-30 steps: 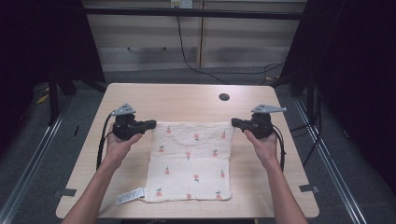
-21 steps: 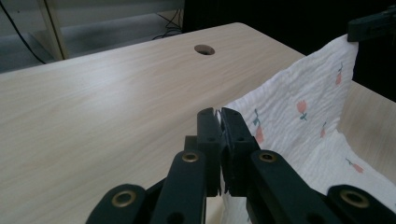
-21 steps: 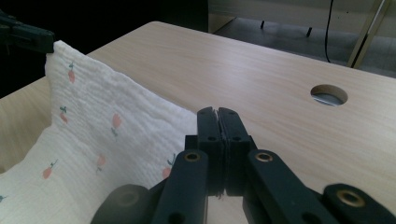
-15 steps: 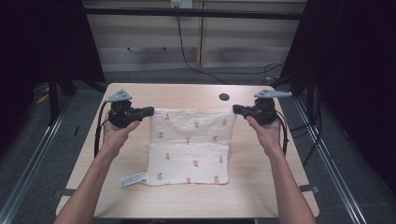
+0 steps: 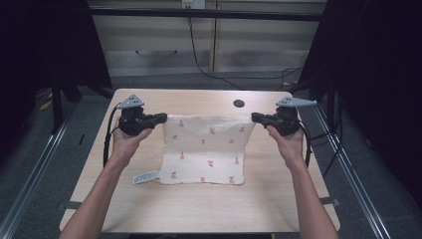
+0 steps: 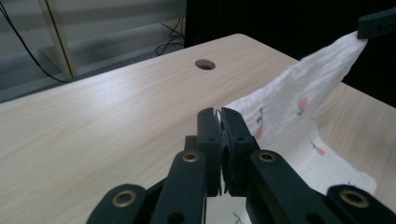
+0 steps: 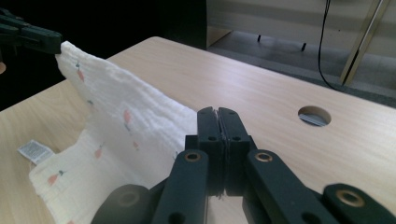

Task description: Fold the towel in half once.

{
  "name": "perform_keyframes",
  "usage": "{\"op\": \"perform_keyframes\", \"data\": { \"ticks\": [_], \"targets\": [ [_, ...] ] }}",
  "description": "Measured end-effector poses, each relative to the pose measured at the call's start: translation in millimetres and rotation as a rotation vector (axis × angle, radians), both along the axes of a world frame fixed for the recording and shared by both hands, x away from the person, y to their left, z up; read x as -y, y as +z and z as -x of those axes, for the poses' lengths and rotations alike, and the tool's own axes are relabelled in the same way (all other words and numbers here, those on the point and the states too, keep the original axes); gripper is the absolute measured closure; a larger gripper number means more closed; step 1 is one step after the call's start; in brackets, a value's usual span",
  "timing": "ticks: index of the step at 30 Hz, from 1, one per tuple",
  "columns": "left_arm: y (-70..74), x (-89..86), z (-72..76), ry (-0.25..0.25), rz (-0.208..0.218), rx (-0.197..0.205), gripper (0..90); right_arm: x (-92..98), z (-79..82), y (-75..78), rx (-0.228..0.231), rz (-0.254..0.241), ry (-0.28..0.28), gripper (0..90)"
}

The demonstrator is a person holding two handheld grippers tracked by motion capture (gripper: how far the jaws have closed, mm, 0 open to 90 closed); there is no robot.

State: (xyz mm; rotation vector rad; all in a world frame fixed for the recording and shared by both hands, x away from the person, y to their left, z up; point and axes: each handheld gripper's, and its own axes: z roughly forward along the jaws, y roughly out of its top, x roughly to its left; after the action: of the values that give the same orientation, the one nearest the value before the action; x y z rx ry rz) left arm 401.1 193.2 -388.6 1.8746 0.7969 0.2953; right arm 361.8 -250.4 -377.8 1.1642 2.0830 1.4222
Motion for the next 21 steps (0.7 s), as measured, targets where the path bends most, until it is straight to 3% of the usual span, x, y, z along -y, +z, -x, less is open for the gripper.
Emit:
{"op": "perform_keyframes", "data": {
  "ticks": [6,11,16,21],
  "targets": [
    [-6.7,-2.8,7.0,-0.004,-0.017,0.009,87.5,0.2,7.8,-13.8,-0.016,-0.008,0.014,89.2],
    [-13.9,-6.7,21.7,-0.027,-0.032,0.021,87.5,-4.7,16.3,-23.0,-0.022,-0.013,0.036,89.2],
    [-16.8,-9.1,35.2,-0.036,-0.027,0.034,87.5,-9.1,25.0,-24.9,-0.014,-0.032,0.049,89.2],
    [-24.2,-15.5,46.8,-0.04,-0.046,0.033,87.8,-7.9,37.8,-26.8,-0.014,-0.012,0.064,89.1]
  ]
}}
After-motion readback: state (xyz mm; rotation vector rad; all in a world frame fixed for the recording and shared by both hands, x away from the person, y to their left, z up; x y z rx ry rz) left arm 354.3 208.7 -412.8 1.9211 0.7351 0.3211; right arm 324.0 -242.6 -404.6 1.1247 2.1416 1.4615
